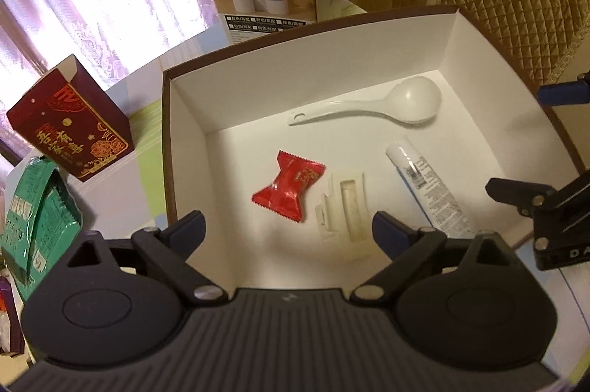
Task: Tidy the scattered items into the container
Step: 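Withdraw both tools from the box back toward the table items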
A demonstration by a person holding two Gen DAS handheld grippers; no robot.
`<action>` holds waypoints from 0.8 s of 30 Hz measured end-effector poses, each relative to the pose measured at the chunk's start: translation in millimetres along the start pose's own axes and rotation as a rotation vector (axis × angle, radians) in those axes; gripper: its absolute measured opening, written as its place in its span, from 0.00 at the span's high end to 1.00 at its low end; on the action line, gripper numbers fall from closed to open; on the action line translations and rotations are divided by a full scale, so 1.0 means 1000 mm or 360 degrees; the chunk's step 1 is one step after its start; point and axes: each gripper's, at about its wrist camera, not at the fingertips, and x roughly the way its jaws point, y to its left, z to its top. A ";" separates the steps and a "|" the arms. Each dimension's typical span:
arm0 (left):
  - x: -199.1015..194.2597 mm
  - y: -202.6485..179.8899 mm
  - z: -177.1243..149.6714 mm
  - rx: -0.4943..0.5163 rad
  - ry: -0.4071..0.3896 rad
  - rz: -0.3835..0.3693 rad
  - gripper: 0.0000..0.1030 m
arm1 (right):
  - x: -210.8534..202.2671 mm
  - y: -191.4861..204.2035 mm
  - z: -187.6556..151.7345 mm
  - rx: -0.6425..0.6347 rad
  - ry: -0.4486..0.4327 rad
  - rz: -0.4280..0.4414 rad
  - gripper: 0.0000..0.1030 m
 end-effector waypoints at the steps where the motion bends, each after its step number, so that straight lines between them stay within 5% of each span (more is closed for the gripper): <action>1: -0.004 -0.001 -0.001 -0.0006 -0.0002 0.0001 0.07 | -0.003 0.000 -0.001 0.0011 -0.0008 -0.0004 0.00; 24: -0.092 -0.007 -0.050 -0.0113 -0.0149 0.0039 0.07 | -0.073 -0.001 -0.031 0.0337 -0.0152 -0.0041 0.00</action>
